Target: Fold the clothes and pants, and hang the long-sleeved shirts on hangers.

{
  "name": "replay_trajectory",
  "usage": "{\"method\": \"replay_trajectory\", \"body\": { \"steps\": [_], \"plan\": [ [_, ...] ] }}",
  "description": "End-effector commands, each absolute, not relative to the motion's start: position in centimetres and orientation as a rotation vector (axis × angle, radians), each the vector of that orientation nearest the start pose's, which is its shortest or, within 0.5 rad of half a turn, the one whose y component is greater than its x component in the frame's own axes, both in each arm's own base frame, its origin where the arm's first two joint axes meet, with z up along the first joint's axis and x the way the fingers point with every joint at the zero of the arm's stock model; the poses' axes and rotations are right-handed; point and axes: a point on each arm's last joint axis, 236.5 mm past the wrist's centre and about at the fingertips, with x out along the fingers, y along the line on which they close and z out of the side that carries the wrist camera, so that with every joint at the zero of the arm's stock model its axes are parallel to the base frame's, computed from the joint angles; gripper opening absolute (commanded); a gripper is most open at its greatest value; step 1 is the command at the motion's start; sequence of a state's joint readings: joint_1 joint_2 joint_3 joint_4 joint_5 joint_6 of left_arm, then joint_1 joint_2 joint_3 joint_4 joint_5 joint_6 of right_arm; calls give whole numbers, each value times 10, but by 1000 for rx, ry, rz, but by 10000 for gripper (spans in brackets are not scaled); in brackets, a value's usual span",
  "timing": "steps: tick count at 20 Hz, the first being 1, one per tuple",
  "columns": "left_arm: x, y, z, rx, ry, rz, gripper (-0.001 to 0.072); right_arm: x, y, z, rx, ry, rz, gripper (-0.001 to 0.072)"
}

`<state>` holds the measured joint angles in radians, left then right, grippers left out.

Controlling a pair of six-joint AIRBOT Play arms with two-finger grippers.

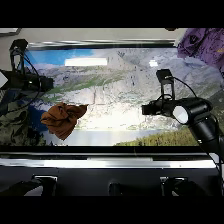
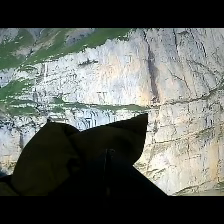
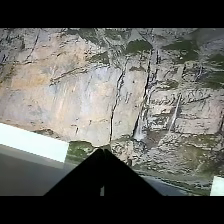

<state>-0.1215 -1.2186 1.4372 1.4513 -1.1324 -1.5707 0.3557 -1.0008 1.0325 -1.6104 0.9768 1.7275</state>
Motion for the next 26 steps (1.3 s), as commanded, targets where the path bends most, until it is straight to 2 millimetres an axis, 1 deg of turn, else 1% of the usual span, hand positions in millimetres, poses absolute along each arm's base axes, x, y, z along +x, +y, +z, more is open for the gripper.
{"method": "replay_trajectory", "body": {
  "steps": [1, 21, 22, 23, 24, 25, 26],
  "plan": [
    [430, -78, 147, -41, 918, -191, 20, 358, 125, 84, -59, 947, 236, 28],
    [430, -79, 147, -42, 918, -191, 20, 360, 126, 85, -56, 936, 238, 28],
    [428, -81, 147, -51, 926, -197, 34, 360, 126, 85, -57, 937, 238, 28],
    [421, -80, 141, -78, 967, -181, 266, 360, 126, 85, -57, 937, 238, 28],
    [416, -76, 131, -118, 1016, -144, 720, 360, 126, 85, -56, 936, 238, 28],
    [407, -67, 114, -127, 1094, -104, 720, 360, 126, 85, -56, 936, 238, 28],
    [396, -58, 91, -126, 1185, -78, 720, 360, 126, 85, -56, 936, 238, 28]
  ]
}}
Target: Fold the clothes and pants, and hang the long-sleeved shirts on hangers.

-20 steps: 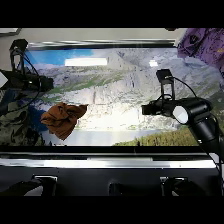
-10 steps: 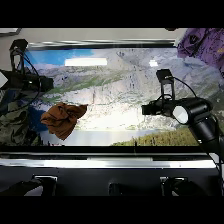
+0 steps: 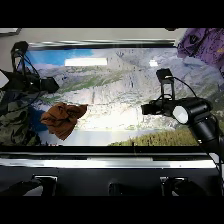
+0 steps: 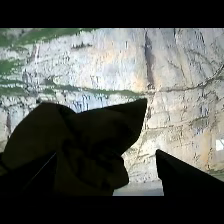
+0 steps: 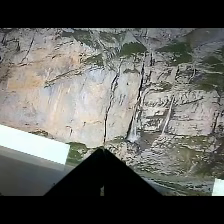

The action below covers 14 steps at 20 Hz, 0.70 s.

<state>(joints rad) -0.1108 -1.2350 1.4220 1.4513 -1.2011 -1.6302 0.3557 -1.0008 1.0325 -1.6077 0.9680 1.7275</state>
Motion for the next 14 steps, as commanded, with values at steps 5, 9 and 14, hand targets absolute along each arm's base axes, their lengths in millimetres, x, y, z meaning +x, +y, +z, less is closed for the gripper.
{"method": "replay_trajectory", "body": {
  "steps": [5, 9, 14],
  "plan": [
    [380, -20, -12, -228, 1281, 57, 720, 360, 126, 85, -56, 936, 238, 28],
    [368, -21, -63, -276, 1363, 78, 720, 359, 126, 85, -57, 940, 238, 28],
    [368, -101, -62, -332, 1380, -184, 17, 356, 124, 83, -60, 956, 235, 28]
  ]
}}
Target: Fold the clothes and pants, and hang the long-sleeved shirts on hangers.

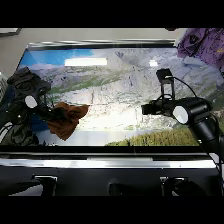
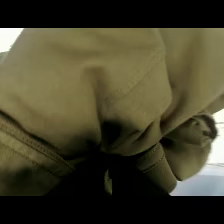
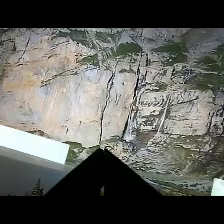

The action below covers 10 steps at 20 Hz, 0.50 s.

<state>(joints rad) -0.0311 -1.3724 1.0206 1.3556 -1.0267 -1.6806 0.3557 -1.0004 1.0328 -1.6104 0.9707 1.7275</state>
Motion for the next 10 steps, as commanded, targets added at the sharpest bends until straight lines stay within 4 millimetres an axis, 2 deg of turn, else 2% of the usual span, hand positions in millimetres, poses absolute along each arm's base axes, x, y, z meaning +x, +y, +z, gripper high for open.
{"method": "replay_trajectory", "body": {
  "steps": [1, 2, 5, 6, 8, 10],
  "plan": [
    [367, -130, -51, -323, 1370, -271, 16, 352, 123, 82, -63, 972, 232, 28],
    [366, -160, -41, -316, 1356, -340, 16, 346, 120, 82, -71, 993, 226, 28],
    [348, -270, -2, -332, 1283, -576, 16, 323, 97, 86, -132, 1048, 177, 42],
    [339, -301, 6, -355, 1255, -629, 16, 316, 86, 88, -163, 1063, 150, 103],
    [318, -351, 4, -394, 1245, -660, 17, 300, 62, 91, -225, 1103, 86, 297],
    [299, -383, -19, -426, 1292, -640, 20, 291, 53, 87, -247, 1146, 62, 324]
  ]
}}
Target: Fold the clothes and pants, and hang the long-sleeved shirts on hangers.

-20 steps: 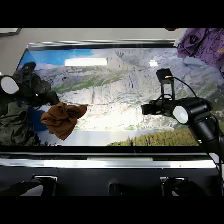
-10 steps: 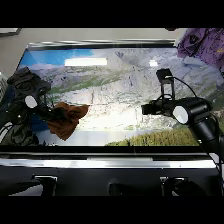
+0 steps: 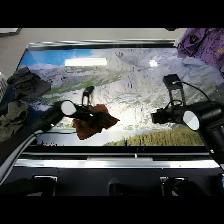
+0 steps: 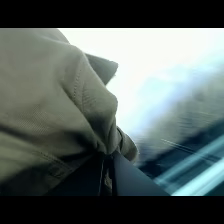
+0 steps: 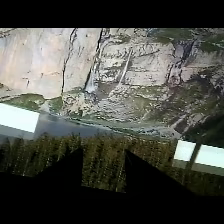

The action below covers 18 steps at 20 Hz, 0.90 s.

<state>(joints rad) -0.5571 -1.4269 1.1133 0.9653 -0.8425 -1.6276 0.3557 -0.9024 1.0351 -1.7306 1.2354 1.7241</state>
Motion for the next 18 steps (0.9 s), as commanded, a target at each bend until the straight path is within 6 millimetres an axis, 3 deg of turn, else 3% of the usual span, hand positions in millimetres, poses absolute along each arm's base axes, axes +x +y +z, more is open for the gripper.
{"method": "replay_trajectory", "body": {
  "steps": [1, 2, 3, 4, 5, 7, 8, 9, 11, 13, 15, 18],
  "plan": [
    [295, -391, -28, -439, 1309, -624, 80, 289, 53, 83, -248, 1155, 62, 331],
    [296, -392, -32, -464, 1322, -600, 283, 289, 53, 77, -245, 1161, 58, 394],
    [304, -387, -30, -495, 1323, -573, 576, 288, 50, 71, -227, 1169, 40, 438],
    [313, -375, -23, -506, 1319, -562, 690, 289, 42, 66, -211, 1175, 10, 507],
    [324, -357, -15, -500, 1316, -546, 690, 291, 28, 63, -177, 1180, -39, 522],
    [347, -297, 0, -465, 1306, -468, 691, 300, -8, 59, 11, 1168, -175, 546],
    [357, -262, 6, -436, 1294, -414, 691, 306, -13, 51, 169, 1165, -192, 549],
    [366, -224, 13, -411, 1277, -348, 691, 314, -4, 42, 345, 1167, -150, 549],
    [379, -161, 25, -390, 1244, -254, 690, 334, 46, 28, 653, 1166, 84, 549],
    [384, -117, 29, -425, 1242, -185, 690, 346, 96, 12, 775, 1189, 281, 548],
    [380, -86, 24, -472, 1279, -117, 685, 348, 141, -15, 813, 1261, 388, 548],
    [379, -62, 22, -511, 1288, -66, 671, 329, 200, -61, 760, 1398, 461, 548]
  ]
}}
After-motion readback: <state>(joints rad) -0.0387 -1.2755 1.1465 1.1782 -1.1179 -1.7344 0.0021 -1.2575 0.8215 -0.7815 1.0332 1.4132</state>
